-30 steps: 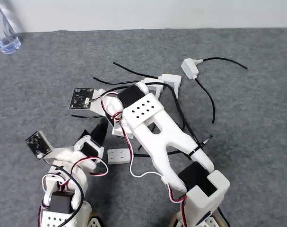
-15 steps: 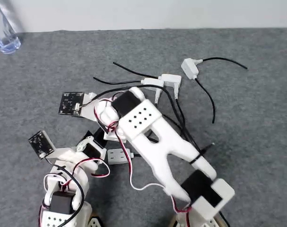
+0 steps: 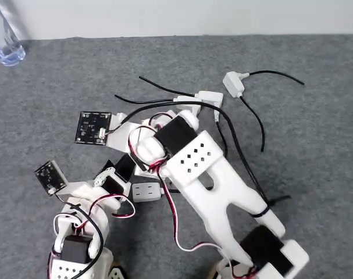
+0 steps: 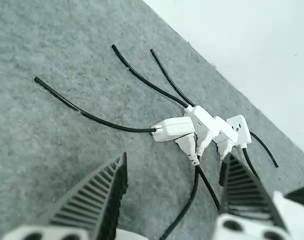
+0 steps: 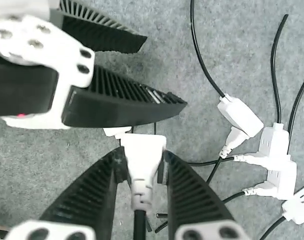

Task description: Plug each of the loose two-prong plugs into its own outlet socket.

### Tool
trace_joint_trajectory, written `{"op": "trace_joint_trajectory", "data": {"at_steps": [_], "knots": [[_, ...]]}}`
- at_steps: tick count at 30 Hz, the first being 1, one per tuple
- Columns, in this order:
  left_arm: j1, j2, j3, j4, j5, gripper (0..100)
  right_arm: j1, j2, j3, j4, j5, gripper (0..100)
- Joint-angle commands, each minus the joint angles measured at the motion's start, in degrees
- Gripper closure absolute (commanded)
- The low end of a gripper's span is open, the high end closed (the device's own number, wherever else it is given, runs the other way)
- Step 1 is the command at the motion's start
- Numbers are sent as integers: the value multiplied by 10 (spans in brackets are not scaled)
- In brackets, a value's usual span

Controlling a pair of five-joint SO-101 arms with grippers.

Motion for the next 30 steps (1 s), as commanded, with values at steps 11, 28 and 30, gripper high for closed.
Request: {"op": "trace_joint_trajectory", "data": {"at_steps": [11,28,30], "knots": [[3,-4,-2,4,0,717,-7,-35,-16,-7,-19,991],[1,-4,-2,5,0,717,-36,-35,-54,0,-26,991],[1,-4,-2,5,0,717,-36,-35,-55,-1,-26,991]]}}
